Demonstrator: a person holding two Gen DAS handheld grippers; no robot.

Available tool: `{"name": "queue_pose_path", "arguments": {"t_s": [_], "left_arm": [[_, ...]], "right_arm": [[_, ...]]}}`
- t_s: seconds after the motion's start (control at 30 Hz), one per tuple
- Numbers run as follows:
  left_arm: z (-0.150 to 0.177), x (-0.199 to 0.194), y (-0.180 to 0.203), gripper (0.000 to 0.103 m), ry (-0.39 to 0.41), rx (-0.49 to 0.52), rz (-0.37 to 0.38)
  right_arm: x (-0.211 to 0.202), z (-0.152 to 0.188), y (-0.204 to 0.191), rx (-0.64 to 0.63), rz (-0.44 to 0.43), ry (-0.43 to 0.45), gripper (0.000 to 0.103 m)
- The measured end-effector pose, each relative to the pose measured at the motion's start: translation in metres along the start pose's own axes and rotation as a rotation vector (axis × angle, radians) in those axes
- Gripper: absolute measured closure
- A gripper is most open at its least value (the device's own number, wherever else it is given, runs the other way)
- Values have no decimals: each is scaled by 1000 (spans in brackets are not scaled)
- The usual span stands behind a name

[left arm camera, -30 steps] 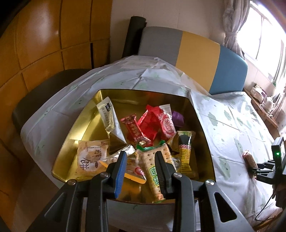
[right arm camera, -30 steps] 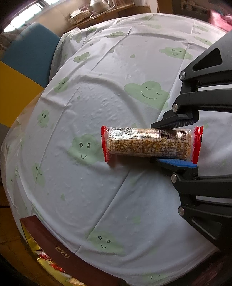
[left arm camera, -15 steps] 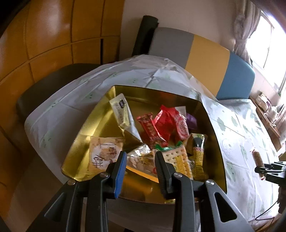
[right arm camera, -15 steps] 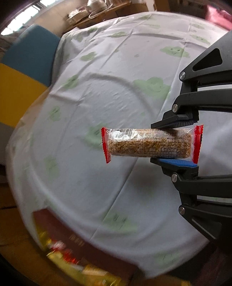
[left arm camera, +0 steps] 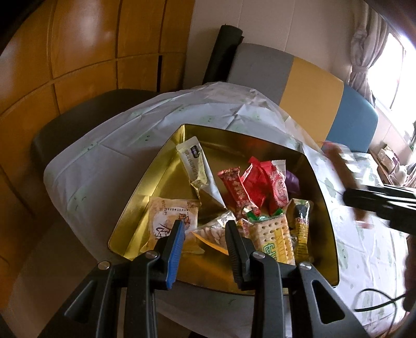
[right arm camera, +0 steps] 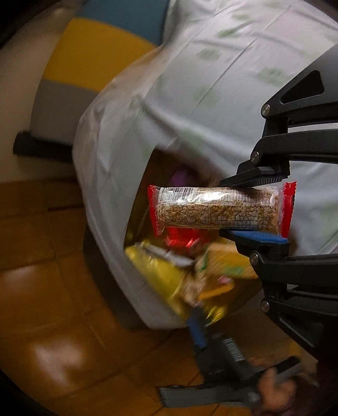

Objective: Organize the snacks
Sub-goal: 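Lower the granola bar into the gold tray and open the right tool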

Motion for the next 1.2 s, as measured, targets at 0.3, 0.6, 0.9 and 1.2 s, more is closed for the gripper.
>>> {"name": "queue_pose_path", "arguments": {"t_s": [0.3,0.6,0.9,1.2], "left_arm": [[6,10,-6,70,-26,-7,4],[5,12,1,64,-25,6,-1],[0,-2,7,46,5,8,-25],[4,-21,19,46,64,40,-60]], "right_arm": [[96,-11,-10,19,-5,-154,66],[78,1,-9,24,-22,-104,76],[84,0,-16,35,0,-104,76],[48,18,-15,103,67,0,67]]}}
Point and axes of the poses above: each gripper's, at about its wrist camera, not at the fingertips, and x roughly the way its jaws point, y to its right, z to its underside, the point moved 1 cm from there along x, roughly the way its jaws point, and after that the axes turned 6 degrees about -y, right-handed, at the moved point
